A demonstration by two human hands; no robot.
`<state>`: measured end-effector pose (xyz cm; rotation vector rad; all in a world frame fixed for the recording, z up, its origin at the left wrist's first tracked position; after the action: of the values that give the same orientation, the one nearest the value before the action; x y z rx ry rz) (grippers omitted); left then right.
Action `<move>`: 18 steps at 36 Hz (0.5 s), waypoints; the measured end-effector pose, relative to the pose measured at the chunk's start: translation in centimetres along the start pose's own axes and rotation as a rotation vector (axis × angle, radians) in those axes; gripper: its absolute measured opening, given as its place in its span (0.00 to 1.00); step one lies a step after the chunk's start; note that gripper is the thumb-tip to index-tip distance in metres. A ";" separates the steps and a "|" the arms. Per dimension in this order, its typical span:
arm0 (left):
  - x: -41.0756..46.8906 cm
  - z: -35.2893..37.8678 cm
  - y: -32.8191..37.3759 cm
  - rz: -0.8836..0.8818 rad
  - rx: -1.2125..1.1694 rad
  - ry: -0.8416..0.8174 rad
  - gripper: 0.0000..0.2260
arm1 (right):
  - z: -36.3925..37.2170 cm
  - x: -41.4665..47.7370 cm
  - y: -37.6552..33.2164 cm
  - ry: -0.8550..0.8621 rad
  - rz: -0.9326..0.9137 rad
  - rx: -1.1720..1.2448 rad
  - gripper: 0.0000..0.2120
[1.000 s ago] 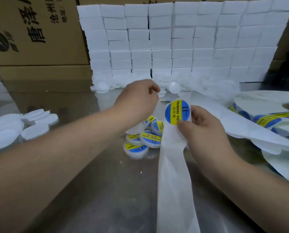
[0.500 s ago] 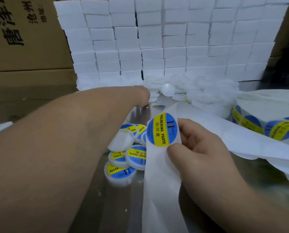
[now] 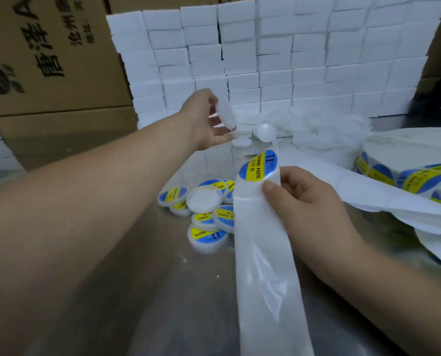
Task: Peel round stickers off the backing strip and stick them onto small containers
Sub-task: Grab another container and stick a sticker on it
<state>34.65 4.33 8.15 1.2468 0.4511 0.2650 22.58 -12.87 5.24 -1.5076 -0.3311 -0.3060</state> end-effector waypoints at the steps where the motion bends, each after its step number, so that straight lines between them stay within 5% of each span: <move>1: -1.2 -0.7 0.0 -0.029 -0.064 0.011 0.10 | -0.2 0.0 -0.1 0.017 -0.009 -0.017 0.07; 4: -5.1 -2.8 -1.0 -0.085 -0.119 0.049 0.17 | -0.6 0.0 -0.4 0.046 -0.055 -0.110 0.09; 8: -9.6 -5.3 -2.6 -0.012 0.007 0.144 0.15 | -0.4 -0.1 -0.7 0.033 -0.093 -0.147 0.12; 13: -13.3 -5.2 -1.7 0.411 0.270 0.235 0.17 | -0.2 -0.3 -1.1 0.003 -0.128 -0.140 0.12; 15: -15.0 -4.1 -1.4 0.681 0.386 0.200 0.12 | 0.0 -0.4 -1.3 -0.011 -0.141 -0.133 0.12; 18: -16.0 -2.9 -2.7 0.831 0.473 0.099 0.12 | 0.0 -0.5 -1.5 -0.026 -0.159 -0.124 0.11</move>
<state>19.05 -0.90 7.76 1.8531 0.0466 0.9679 21.57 -12.92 6.46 -1.6108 -0.4613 -0.4400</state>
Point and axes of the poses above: each hand's wrist, its own x-axis towards the middle knuckle, its own z-axis out of the palm, y = z × x, the point moved 10 cm from there along x, towards the middle knuckle, and after that the axes turned 14 degrees about y, right-handed, at the moved point
